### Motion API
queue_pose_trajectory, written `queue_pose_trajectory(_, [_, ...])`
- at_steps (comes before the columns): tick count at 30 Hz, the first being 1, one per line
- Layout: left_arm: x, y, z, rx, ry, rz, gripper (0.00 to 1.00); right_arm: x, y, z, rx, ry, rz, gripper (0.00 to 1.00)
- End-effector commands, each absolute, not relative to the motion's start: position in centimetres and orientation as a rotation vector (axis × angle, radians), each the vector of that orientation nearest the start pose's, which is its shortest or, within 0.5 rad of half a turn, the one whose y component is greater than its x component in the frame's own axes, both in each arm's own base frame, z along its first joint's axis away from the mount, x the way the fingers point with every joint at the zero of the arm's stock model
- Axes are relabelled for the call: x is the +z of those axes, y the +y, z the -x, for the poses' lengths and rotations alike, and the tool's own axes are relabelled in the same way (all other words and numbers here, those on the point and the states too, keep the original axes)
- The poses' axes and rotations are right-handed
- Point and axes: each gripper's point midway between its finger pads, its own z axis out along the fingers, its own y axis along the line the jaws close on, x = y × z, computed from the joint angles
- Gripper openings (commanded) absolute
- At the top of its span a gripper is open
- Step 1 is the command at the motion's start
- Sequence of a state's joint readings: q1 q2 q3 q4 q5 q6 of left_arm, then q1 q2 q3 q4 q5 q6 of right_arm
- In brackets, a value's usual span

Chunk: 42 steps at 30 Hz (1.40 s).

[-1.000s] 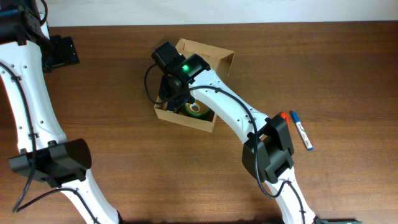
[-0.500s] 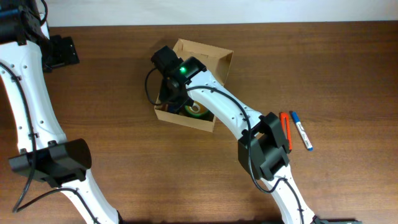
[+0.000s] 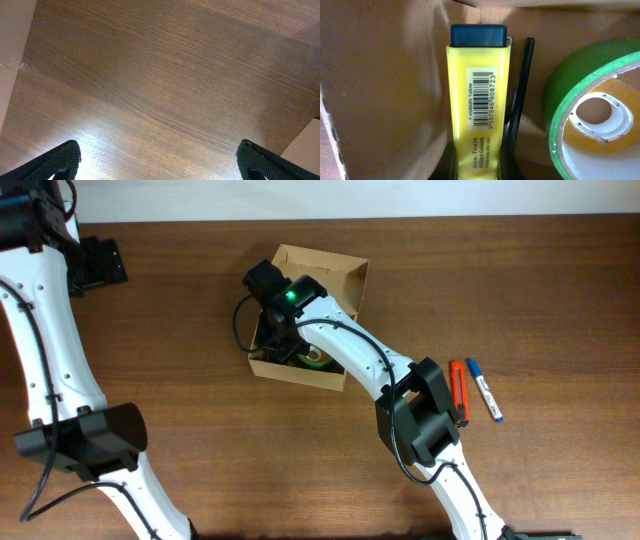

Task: Pack container
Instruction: 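Lower the highlighter into the box beside the stapler and release, then lift the right gripper out and move it over the orange box cutter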

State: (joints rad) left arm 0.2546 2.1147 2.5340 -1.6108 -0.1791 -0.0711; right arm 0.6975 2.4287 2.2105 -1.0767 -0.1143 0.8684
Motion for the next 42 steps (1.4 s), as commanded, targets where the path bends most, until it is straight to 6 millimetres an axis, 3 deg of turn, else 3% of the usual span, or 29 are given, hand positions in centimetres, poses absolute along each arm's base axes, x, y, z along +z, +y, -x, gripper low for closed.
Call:
queue_pose_trajectory(1, [27.9, 14.2, -42.2, 0.29, 2.692, 0.484, 0.99, 5.5, 36.9, -39.9, 0.435, 2.991, -0.234, 0.16])
queue_pose_trajectory(3, [27.9, 14.2, -42.2, 0.29, 2.692, 0.485, 0.99, 5.5, 36.9, -39.9, 0.435, 2.991, -0.234, 0.25])
queue_pose_trajectory(7, [27.9, 14.2, -42.2, 0.29, 2.692, 0.485, 0.99, 5.5, 36.9, -39.9, 0.435, 2.991, -0.234, 0.3])
queue_pose_trajectory(16, [27.9, 14.2, -42.2, 0.29, 2.692, 0.484, 0.99, 5.5, 36.8, -40.0, 0.434, 2.989, -0.227, 0.3])
queue_pose_trajectory(23, [27.9, 14.2, -42.2, 0.29, 2.692, 0.484, 0.99, 6.6, 36.4, -41.4, 0.452, 2.941, -0.165, 0.3])
queue_pose_trajectory(37, [27.9, 14.2, -42.2, 0.29, 2.692, 0.484, 0.99, 15.0, 34.4, -45.3, 0.455, 2.711, 0.062, 0.29])
queue_pose_trajectory(42, [27.9, 14.2, -42.2, 0.29, 2.692, 0.484, 0.99, 19.3, 31.1, -46.3, 0.307, 2.597, 0.155, 0.29])
